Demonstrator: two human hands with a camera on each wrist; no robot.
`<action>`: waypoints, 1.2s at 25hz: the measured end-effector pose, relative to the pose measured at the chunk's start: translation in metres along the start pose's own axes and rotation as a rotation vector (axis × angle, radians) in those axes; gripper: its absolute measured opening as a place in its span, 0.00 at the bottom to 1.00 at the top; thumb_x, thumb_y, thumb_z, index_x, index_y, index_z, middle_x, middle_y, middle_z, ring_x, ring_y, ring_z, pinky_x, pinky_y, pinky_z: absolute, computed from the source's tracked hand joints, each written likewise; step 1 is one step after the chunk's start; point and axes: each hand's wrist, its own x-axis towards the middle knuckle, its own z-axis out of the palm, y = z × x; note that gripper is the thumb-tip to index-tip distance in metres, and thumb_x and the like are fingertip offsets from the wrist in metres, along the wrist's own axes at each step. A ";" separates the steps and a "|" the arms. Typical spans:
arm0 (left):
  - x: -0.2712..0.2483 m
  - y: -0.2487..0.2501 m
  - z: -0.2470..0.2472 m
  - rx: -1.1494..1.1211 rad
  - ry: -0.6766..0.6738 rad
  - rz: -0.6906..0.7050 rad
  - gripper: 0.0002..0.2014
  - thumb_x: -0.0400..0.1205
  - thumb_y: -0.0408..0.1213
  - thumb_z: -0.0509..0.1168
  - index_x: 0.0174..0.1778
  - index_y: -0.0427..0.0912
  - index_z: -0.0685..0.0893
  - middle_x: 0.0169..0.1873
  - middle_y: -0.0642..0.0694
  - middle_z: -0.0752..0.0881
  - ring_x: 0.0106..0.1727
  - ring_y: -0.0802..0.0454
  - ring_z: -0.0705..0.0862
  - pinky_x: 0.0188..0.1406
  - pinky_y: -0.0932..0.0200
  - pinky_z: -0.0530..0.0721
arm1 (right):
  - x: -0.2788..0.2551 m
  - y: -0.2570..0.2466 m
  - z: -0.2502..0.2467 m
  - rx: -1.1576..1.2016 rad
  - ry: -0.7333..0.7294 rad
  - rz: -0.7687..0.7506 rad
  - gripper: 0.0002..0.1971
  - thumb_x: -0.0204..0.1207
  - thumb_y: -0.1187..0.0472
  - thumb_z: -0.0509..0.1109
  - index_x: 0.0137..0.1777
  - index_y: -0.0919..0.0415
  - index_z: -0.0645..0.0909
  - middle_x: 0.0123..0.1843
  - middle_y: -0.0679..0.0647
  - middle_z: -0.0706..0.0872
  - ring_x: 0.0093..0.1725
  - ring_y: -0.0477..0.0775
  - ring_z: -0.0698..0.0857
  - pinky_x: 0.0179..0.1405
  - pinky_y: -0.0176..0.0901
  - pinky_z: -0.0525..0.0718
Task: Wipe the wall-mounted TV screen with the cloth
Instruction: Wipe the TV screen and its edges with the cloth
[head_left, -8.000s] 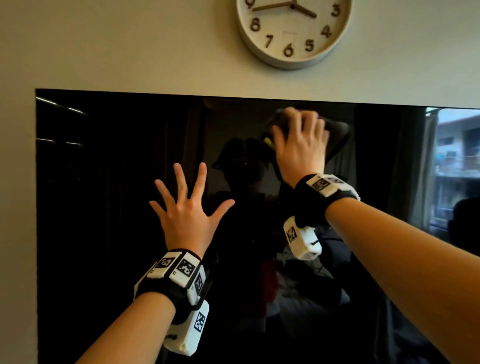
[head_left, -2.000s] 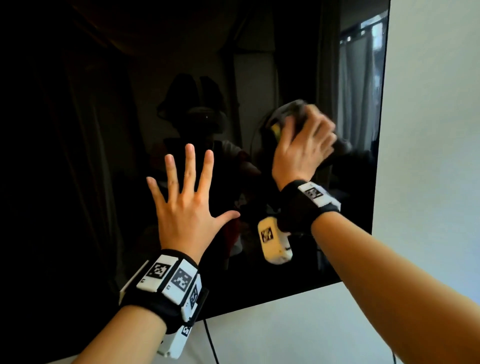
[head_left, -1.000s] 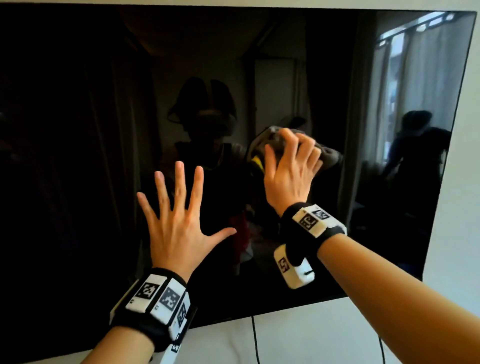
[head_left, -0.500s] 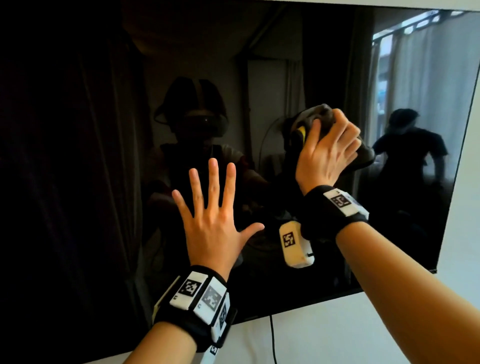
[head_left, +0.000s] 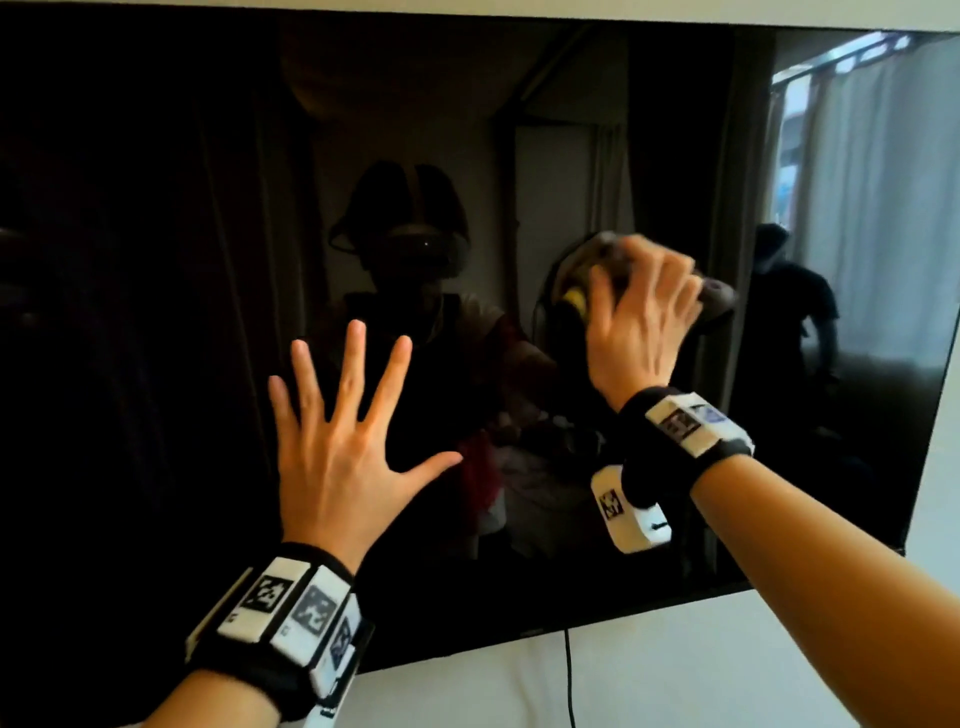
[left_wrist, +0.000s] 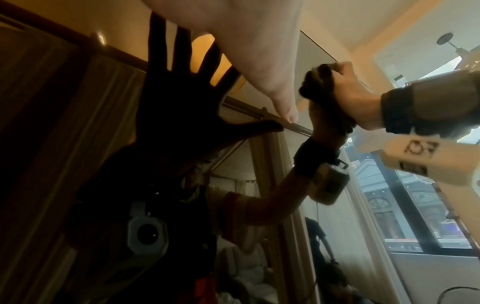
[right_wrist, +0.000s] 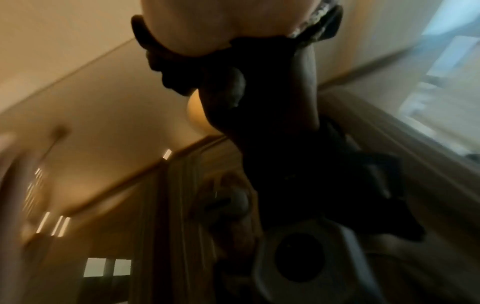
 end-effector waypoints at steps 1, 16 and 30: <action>-0.001 -0.014 -0.003 0.018 -0.013 -0.012 0.53 0.69 0.77 0.57 0.87 0.51 0.54 0.86 0.38 0.53 0.82 0.21 0.52 0.77 0.22 0.55 | 0.012 -0.007 0.001 0.032 0.087 0.182 0.23 0.77 0.42 0.55 0.67 0.53 0.72 0.62 0.60 0.74 0.58 0.63 0.71 0.59 0.55 0.65; -0.010 -0.049 -0.001 -0.004 -0.048 0.046 0.58 0.68 0.76 0.63 0.87 0.50 0.48 0.87 0.42 0.48 0.85 0.30 0.50 0.79 0.26 0.56 | -0.046 -0.096 0.037 0.002 0.059 0.091 0.21 0.77 0.43 0.57 0.66 0.51 0.70 0.60 0.58 0.74 0.57 0.61 0.70 0.57 0.53 0.65; -0.038 -0.132 -0.017 0.007 -0.067 -0.055 0.60 0.64 0.76 0.64 0.87 0.48 0.51 0.86 0.35 0.50 0.81 0.18 0.49 0.71 0.14 0.57 | -0.086 -0.147 0.055 -0.046 -0.071 -0.198 0.19 0.77 0.44 0.60 0.65 0.49 0.69 0.60 0.58 0.73 0.56 0.61 0.69 0.56 0.51 0.64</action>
